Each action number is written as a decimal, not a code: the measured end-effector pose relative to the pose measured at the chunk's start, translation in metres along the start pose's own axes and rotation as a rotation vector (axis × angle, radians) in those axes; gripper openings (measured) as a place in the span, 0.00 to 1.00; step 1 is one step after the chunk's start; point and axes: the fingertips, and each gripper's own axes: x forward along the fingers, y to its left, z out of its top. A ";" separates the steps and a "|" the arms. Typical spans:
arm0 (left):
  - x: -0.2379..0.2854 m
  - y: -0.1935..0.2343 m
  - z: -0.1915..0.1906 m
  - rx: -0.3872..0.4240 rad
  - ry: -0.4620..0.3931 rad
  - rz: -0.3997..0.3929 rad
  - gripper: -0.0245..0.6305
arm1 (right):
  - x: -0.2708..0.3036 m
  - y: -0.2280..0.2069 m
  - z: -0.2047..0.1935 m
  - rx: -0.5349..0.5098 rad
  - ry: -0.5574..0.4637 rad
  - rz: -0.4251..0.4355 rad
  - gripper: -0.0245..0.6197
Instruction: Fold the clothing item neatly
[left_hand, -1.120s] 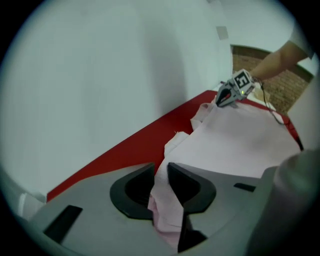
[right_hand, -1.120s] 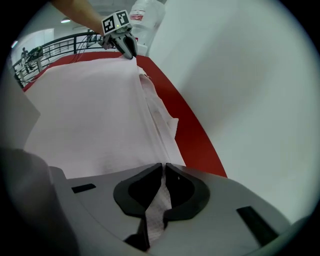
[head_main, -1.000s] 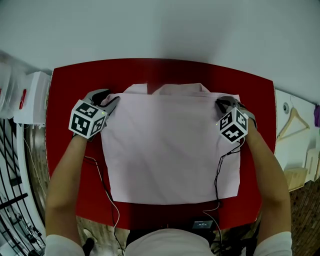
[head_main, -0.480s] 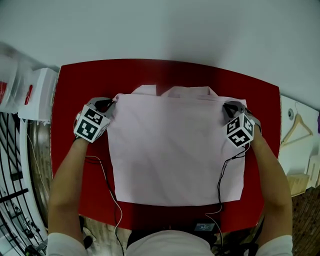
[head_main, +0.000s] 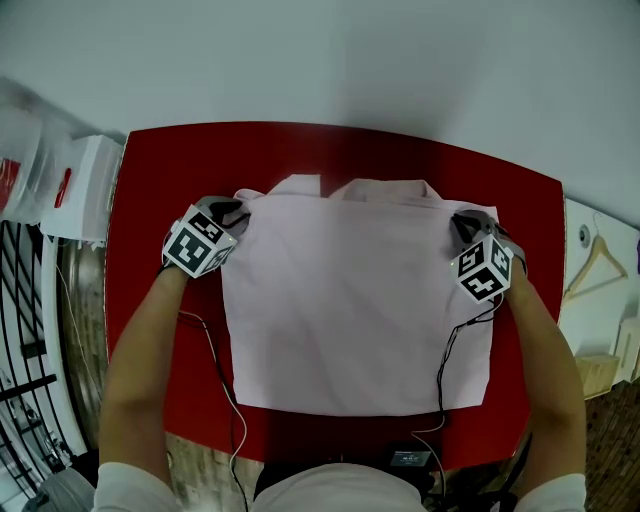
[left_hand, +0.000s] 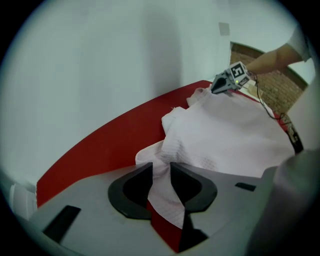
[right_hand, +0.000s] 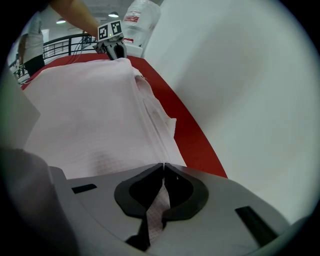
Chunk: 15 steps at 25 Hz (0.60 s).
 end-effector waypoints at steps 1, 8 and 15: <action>0.001 0.001 0.000 -0.023 -0.003 -0.016 0.18 | 0.000 0.000 0.000 0.000 -0.001 0.000 0.08; 0.003 0.016 0.000 -0.246 -0.049 0.025 0.08 | -0.001 0.001 0.000 0.004 0.001 -0.004 0.07; -0.029 0.041 -0.006 -0.503 -0.211 0.088 0.06 | 0.000 0.000 0.000 -0.003 0.006 -0.006 0.07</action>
